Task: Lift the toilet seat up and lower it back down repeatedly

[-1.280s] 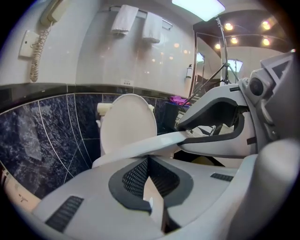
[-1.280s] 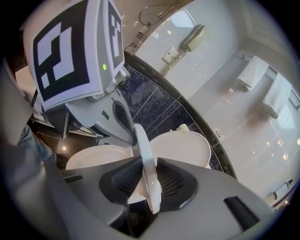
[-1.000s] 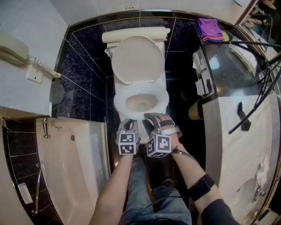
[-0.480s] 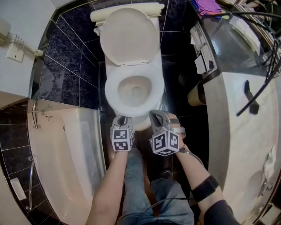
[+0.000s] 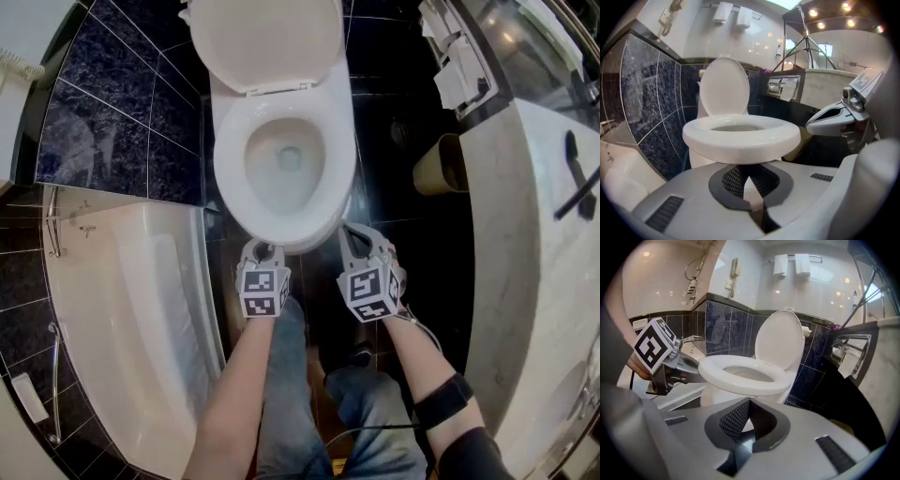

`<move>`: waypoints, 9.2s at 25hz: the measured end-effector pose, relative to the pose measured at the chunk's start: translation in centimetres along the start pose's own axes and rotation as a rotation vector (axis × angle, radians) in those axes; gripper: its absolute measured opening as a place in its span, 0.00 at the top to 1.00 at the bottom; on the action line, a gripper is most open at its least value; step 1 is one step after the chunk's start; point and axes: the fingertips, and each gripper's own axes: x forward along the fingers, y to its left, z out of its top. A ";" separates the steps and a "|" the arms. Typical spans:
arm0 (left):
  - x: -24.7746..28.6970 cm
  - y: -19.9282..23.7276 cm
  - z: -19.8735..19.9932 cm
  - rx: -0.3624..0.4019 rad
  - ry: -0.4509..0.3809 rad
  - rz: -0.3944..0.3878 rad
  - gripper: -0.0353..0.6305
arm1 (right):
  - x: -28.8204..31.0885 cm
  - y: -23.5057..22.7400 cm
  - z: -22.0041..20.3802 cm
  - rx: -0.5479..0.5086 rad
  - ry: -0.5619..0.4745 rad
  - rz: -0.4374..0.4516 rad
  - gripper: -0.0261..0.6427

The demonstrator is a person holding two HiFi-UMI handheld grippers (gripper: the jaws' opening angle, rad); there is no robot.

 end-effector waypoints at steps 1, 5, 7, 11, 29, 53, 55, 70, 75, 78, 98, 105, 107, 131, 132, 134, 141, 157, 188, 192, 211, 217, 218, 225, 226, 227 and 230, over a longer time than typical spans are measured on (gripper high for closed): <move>0.4 0.1 -0.9 -0.001 0.009 0.003 0.97 | 0.4 0.1 -0.8 0.017 0.005 -0.001 0.93; 1.7 0.3 -4.0 -0.010 0.059 0.020 0.97 | 1.6 0.2 -2.8 0.062 0.023 -0.002 0.93; 2.2 0.4 -5.3 -0.017 0.093 0.033 0.97 | 2.1 -0.1 -3.2 0.086 0.025 -0.005 0.93; 2.9 -0.6 -6.5 -0.053 0.154 0.014 0.97 | 2.9 -1.2 -3.8 0.117 0.029 -0.018 0.93; -4.1 -1.0 -3.3 -0.071 0.156 0.036 0.97 | -1.7 -0.5 0.9 0.109 0.051 -0.030 0.93; -36.2 -6.8 35.9 0.077 -0.251 0.032 0.97 | -32.4 -5.6 32.2 0.187 -0.237 -0.079 0.93; -37.4 -7.0 36.6 0.086 -0.268 0.031 0.97 | -33.3 -5.0 32.5 0.171 -0.238 -0.075 0.93; -40.8 -7.9 35.3 0.088 -0.314 0.079 0.97 | -36.0 -3.5 31.2 0.145 -0.240 -0.072 0.93; -40.1 -8.1 34.9 0.092 -0.308 0.068 0.97 | -35.6 -3.6 31.0 0.153 -0.234 -0.069 0.93; -39.5 -8.2 34.5 0.095 -0.295 0.056 0.97 | -35.2 -3.7 30.4 0.170 -0.212 -0.071 0.93; -22.3 -5.4 27.0 0.213 -0.220 -0.043 0.97 | -13.8 -5.2 11.1 0.528 0.067 -0.027 0.76; -14.4 -2.9 22.3 0.243 -0.220 -0.040 0.97 | -3.0 -3.8 2.2 0.805 0.149 0.027 0.72; -12.5 -2.1 20.9 0.241 -0.216 -0.036 0.97 | -0.2 -3.6 -0.2 0.895 0.169 0.032 0.72; -1.9 1.3 13.5 0.192 -0.167 -0.046 0.97 | 12.6 -4.1 -8.9 1.351 0.160 0.116 0.75; -1.8 1.3 13.4 0.190 -0.167 -0.046 0.96 | 12.6 -4.1 -8.9 1.357 0.156 0.122 0.75; -1.7 1.1 13.3 0.163 -0.163 -0.043 0.97 | 12.5 -4.2 -9.0 1.364 0.152 0.129 0.76; -1.8 0.8 12.5 0.164 -0.156 -0.051 0.97 | 12.2 -4.3 -8.7 1.370 0.178 0.122 0.76; -7.1 1.1 6.9 0.112 -0.008 -0.042 0.96 | 7.3 -6.1 -1.7 1.386 0.174 0.138 0.78; -3.8 2.1 14.3 -0.080 0.049 -0.050 0.97 | 2.0 -11.7 10.9 1.212 0.070 0.041 0.79; -3.8 2.9 20.8 -0.066 0.008 -0.076 0.97 | -1.0 -14.6 15.8 1.063 0.021 -0.033 0.93; 1.0 8.1 39.3 0.025 -0.054 -0.177 0.97 | -3.2 -21.8 38.4 0.393 -0.124 -0.203 0.94; 3.2 9.6 42.8 0.042 -0.038 -0.145 0.97 | -1.4 -25.2 43.2 0.260 -0.155 -0.210 0.94; 3.6 9.8 43.3 0.042 -0.034 -0.136 0.97 | -0.8 -25.7 43.8 0.235 -0.156 -0.203 0.94; 6.6 11.7 47.0 0.034 -0.055 -0.062 0.97 | 4.0 -27.5 46.4 0.148 -0.154 -0.110 0.94; 7.1 12.0 47.5 0.030 -0.060 -0.052 0.97 | 4.7 -27.6 46.5 0.130 -0.147 -0.096 0.94; 7.6 12.4 48.0 0.024 -0.064 -0.042 0.97 | 5.4 -27.8 46.5 0.116 -0.142 -0.081 0.94; 9.2 13.6 49.4 0.004 -0.063 -0.013 0.97 | 7.2 -28.4 46.8 0.090 -0.130 -0.040 0.94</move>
